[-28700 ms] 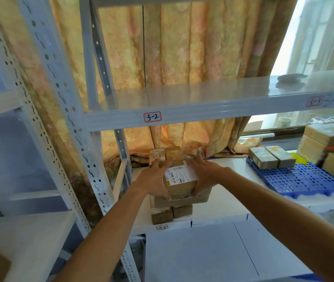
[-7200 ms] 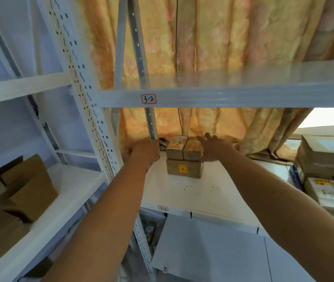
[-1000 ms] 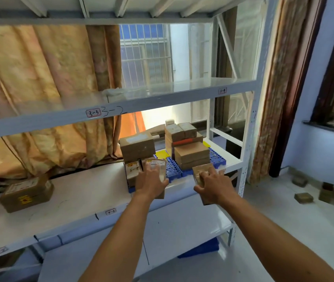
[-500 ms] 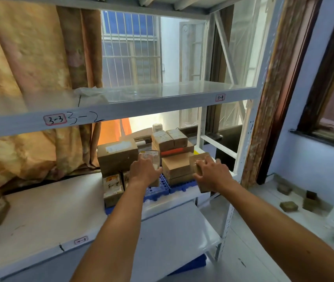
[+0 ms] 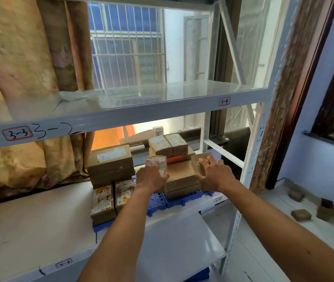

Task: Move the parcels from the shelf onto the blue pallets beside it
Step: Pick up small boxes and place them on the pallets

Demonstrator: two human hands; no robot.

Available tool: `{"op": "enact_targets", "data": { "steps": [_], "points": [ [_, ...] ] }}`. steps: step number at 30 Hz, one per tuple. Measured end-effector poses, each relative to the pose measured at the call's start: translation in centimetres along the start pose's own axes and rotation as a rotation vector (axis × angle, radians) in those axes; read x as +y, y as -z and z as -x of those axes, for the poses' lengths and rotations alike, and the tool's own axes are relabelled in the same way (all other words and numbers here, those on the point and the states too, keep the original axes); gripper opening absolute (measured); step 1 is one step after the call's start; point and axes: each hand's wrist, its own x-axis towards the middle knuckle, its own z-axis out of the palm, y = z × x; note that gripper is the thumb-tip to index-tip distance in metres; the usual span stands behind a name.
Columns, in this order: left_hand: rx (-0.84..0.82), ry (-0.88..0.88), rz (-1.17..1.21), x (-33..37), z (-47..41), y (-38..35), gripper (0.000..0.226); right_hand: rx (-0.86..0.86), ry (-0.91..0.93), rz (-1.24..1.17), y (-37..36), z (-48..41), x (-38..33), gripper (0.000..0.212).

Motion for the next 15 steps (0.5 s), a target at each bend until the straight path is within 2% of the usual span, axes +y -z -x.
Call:
{"op": "enact_targets", "data": {
  "steps": [7, 15],
  "points": [
    [0.007, 0.009, -0.019, 3.7, -2.3, -2.5, 0.063, -0.033, 0.094, -0.016, -1.3, -4.3, 4.2, 0.075],
    [-0.019, 0.202, -0.049, 8.1, -5.5, -5.2, 0.065, -0.015, 0.168, -0.044, -0.7, -9.4, 8.4, 0.08]
  ]
}}
